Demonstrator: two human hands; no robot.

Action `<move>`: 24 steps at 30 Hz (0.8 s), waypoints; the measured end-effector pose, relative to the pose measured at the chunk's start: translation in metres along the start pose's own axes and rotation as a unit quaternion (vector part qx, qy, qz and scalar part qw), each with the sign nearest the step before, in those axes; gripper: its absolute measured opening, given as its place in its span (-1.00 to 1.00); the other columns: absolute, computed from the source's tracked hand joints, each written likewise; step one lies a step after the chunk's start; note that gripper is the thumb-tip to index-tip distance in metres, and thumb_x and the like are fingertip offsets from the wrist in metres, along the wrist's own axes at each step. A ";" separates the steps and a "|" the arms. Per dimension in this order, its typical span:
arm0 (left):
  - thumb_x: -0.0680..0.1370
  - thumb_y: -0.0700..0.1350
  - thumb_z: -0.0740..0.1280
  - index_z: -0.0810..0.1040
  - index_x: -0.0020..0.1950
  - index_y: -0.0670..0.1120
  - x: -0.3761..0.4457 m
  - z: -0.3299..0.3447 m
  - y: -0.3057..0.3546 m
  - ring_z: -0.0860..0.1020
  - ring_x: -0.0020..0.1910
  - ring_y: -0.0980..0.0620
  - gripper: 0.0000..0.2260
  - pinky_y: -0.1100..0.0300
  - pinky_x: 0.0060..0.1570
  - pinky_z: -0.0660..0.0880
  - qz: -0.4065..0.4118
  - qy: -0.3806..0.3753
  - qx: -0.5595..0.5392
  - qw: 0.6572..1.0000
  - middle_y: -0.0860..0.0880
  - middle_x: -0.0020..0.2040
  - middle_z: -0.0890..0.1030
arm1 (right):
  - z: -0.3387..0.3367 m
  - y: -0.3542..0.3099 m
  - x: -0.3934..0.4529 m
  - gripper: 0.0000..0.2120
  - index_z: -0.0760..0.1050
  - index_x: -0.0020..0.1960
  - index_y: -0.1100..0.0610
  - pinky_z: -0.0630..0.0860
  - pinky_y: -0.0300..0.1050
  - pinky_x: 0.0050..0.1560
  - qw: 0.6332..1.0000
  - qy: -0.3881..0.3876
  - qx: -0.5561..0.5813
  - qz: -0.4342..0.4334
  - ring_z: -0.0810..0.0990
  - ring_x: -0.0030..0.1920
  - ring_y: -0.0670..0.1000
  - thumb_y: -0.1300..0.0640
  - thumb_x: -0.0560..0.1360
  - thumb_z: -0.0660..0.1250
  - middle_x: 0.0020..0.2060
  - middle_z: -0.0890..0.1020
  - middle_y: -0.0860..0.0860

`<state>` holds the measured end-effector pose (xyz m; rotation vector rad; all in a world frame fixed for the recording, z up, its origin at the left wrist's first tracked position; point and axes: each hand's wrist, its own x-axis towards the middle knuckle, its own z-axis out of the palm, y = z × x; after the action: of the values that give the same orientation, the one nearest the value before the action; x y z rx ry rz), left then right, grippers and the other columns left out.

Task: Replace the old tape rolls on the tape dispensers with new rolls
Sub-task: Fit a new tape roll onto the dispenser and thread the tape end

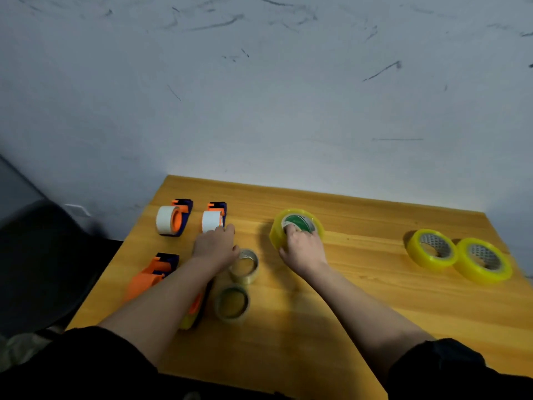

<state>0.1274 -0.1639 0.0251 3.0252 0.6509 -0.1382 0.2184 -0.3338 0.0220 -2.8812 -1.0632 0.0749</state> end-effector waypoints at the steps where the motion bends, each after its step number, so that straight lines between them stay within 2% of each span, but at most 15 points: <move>1: 0.56 0.05 0.18 0.37 0.21 -0.06 0.001 0.000 -0.012 0.54 0.01 -0.07 -0.71 0.12 -0.21 0.39 0.003 0.001 0.001 1.000 -0.07 0.10 0.52 | 0.000 -0.010 0.003 -0.61 0.32 0.31 0.18 0.36 -0.01 0.22 1.000 0.005 0.003 0.005 0.57 0.14 0.15 0.02 0.55 0.21 0.12 0.62 0.14; 4: 0.56 0.05 0.17 0.42 0.17 -0.07 0.003 0.005 -0.053 0.54 0.02 -0.06 -0.73 0.09 -0.14 0.45 0.010 -0.003 0.002 1.000 -0.06 0.10 0.53 | 0.005 -0.042 0.012 -0.63 0.35 0.29 0.16 0.37 -0.03 0.21 0.999 0.018 0.021 0.029 0.59 0.12 0.15 0.03 0.54 0.21 0.09 0.64 0.13; 7: 0.56 0.04 0.16 0.46 0.22 -0.09 0.005 0.012 -0.103 0.51 0.12 -0.07 -0.69 0.07 -0.02 0.43 0.009 -0.031 -0.005 0.999 -0.07 0.18 0.51 | 0.013 -0.084 0.021 -0.62 0.35 0.30 0.15 0.40 -0.03 0.19 0.997 0.025 0.032 0.063 0.60 0.09 0.14 0.03 0.54 0.21 0.06 0.65 0.12; 12: 0.56 0.07 0.16 0.39 0.34 -0.09 -0.001 0.022 -0.163 0.43 0.27 -0.09 -0.60 0.04 0.12 0.41 0.020 -0.084 -0.022 0.996 -0.10 0.30 0.43 | 0.022 -0.143 0.028 -0.61 0.34 0.31 0.14 0.39 -0.02 0.18 0.994 0.031 0.033 0.103 0.60 0.10 0.14 0.00 0.55 0.22 0.05 0.65 0.11; 16: 0.55 0.13 0.18 0.30 0.40 -0.10 -0.006 0.036 -0.195 0.36 0.34 -0.13 -0.51 0.00 0.25 0.38 -0.011 -0.144 -0.063 0.987 -0.14 0.37 0.37 | 0.024 -0.175 0.027 -0.59 0.33 0.34 0.15 0.41 -0.03 0.15 0.992 0.032 0.043 0.116 0.60 0.10 0.15 0.02 0.55 0.21 0.06 0.65 0.12; 22: 0.49 0.17 0.23 0.45 0.25 -0.15 -0.013 0.071 -0.221 0.51 0.15 -0.15 -0.51 0.01 0.10 0.50 -0.090 -0.249 -0.132 0.955 -0.14 0.23 0.51 | 0.025 -0.198 0.025 -0.56 0.29 0.39 0.14 0.39 -0.03 0.19 0.990 0.041 0.055 0.124 0.58 0.14 0.12 0.00 0.56 0.21 0.10 0.63 0.11; 24: 0.47 0.17 0.27 0.45 0.24 -0.15 -0.018 0.080 -0.223 0.53 0.11 -0.13 -0.51 0.05 0.05 0.51 -0.148 -0.239 -0.169 0.945 -0.12 0.20 0.52 | 0.025 -0.202 0.023 -0.55 0.29 0.39 0.14 0.38 -0.02 0.20 0.990 0.039 0.054 0.123 0.58 0.14 0.12 -0.02 0.56 0.21 0.11 0.63 0.10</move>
<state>0.0127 0.0265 -0.0584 2.4132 0.9505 -0.6698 0.1041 -0.1645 0.0132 -2.8738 -0.6663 0.0317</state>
